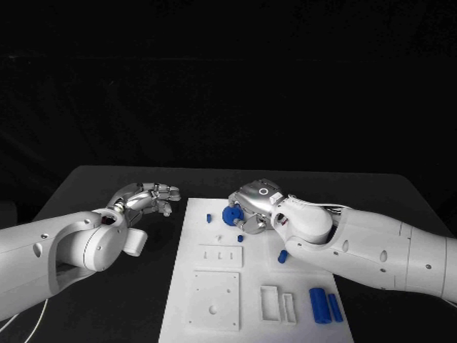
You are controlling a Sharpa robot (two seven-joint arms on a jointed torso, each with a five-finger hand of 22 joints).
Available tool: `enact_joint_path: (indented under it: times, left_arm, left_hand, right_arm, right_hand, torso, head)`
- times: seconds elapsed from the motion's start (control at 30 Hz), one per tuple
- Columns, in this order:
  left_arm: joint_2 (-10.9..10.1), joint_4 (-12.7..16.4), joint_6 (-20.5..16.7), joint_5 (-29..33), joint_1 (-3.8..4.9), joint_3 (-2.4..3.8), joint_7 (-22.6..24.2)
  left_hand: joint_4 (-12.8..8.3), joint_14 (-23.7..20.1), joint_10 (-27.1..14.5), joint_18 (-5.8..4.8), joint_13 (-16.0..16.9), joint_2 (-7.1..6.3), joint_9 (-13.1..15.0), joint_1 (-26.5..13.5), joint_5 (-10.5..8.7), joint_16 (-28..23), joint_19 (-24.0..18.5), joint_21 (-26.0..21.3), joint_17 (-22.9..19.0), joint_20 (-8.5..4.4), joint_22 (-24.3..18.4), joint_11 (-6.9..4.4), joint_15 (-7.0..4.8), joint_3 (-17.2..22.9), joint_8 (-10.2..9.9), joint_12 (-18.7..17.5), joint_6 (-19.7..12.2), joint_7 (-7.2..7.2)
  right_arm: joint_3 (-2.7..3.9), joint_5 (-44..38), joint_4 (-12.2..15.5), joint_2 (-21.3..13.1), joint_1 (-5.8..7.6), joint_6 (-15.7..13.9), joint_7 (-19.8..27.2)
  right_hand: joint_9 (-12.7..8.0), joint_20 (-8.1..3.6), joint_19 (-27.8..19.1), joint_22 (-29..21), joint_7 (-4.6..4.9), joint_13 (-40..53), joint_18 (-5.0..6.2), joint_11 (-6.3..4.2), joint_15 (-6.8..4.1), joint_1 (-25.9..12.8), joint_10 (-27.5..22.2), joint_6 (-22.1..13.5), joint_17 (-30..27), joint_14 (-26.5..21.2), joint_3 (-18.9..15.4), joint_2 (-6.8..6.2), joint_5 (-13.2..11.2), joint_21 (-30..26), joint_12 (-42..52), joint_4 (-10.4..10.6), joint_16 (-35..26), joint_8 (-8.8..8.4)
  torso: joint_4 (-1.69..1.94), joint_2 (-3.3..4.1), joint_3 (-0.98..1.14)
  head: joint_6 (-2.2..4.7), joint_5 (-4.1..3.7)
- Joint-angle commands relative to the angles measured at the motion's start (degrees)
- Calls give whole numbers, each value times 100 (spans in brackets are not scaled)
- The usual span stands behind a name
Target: Assemble the parts on the task board
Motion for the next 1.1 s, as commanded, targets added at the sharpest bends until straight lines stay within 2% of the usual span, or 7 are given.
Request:
enact_joint_path:
  times: [0.03, 0.43, 0.67, 0.83, 0.93, 1.03, 1.1]
  left_arm:
    - [1, 15, -17, -25, 8, 7, 31]
    - [-1, 18, -20, -27, 8, 7, 31]
    - [-8, 24, -25, -27, 8, 7, 29]
    - [-6, 21, -24, -27, 8, 7, 30]
    - [-9, 21, -27, -66, 8, 7, 26]
    - [-9, 22, -24, -122, 8, 7, 33]
    - [-12, 27, -22, -122, 8, 7, 28]
  left_hand:
    - [-9, -30, 0, 155, -1, 13, -3, -41, 40, 24, -4, -17, -5, -37, -9, 45, 8, 23, -10, -38, -30, 16]
    - [-10, -31, -3, 156, -2, 10, -4, -41, 40, 25, -4, -16, -8, -37, -10, 45, 8, 23, -11, -42, -32, 16]
    - [-10, -31, -5, 156, -3, 8, -4, -41, 40, 26, -4, -16, -9, -37, -10, 46, 9, 23, -12, -44, -34, 17]
    - [-10, -32, -9, 156, -3, 4, -5, -42, 39, 27, -4, -16, -10, -36, -11, 47, 9, 23, -13, -47, -37, 18]
    - [-10, -32, -10, 156, -4, 4, -5, -42, 40, 27, -4, -16, -11, -36, -11, 47, 10, 23, -14, -48, -39, 19]
    - [-12, -32, -11, 156, -4, 1, -6, -42, 40, 27, -4, -16, -11, -36, -11, 48, 10, 23, -15, -49, -41, 19]
    - [-12, -32, -12, 156, -4, 0, -6, -42, 40, 27, -5, -16, -12, -36, -11, 48, 10, 23, -15, -49, -41, 20]
  right_arm:
    - [-29, 26, -5, -10, -31, 274, 59]
    - [-33, 44, -41, -1, -31, 245, 38]
    - [-34, 115, -58, 3, -31, 118, 32]
    - [-35, 242, -54, -5, -31, 122, 61]
    - [-35, 427, -68, -11, -31, 379, 68]
    - [-35, 607, -85, -10, -30, 622, 82]
    - [-35, 739, -94, -14, -30, 655, 99]
  right_hand:
    - [4, 0, -2, 87, 200, 1, 174, 11, 18, -45, -17, 267, 10, 1, -2, 1, -30, -12, -4, -36, -31, 29]
    - [1, 2, -6, 86, 201, -1, 174, 11, 17, -59, -22, 254, 11, -1, -9, 0, -70, -17, -9, -44, -38, 22]
    - [-93, -4, -27, 85, 306, -3, 174, 107, 103, -113, -64, -192, 23, -10, -106, -5, -188, -37, -19, -151, -58, -210]
    - [-114, -8, -28, 82, 309, -1, 174, 114, 111, -112, -76, -348, 31, -12, -109, -6, -180, -46, -13, -178, -62, -278]
    - [-99, -12, -16, 77, 292, -3, 174, 104, 98, -56, -74, -359, 37, -7, -22, -2, 68, -53, -7, -165, -66, -263]
    - [-93, -18, -16, 73, 276, -5, 174, 85, 89, 39, -76, -350, 37, -7, 71, 12, 182, -61, -9, -180, -69, -253]
    - [-85, 3, -14, 69, 205, -12, 174, 14, 22, 207, -92, -368, 37, -12, 307, 28, 511, -73, -21, -169, -87, -245]
  torso:
    - [-1, 1, -2]
    - [3, -2, -3]
    - [0, 1, -2]
    - [0, 0, -4]
    - [8, -1, -5]
    - [6, 0, -3]
    - [1, 0, -3]
  head:
    - [-5, -6]
    - [-10, -4]
    - [-4, 3]
    - [-2, 1]
    - [-5, -2]
    - [-9, 3]
    - [-14, 8]
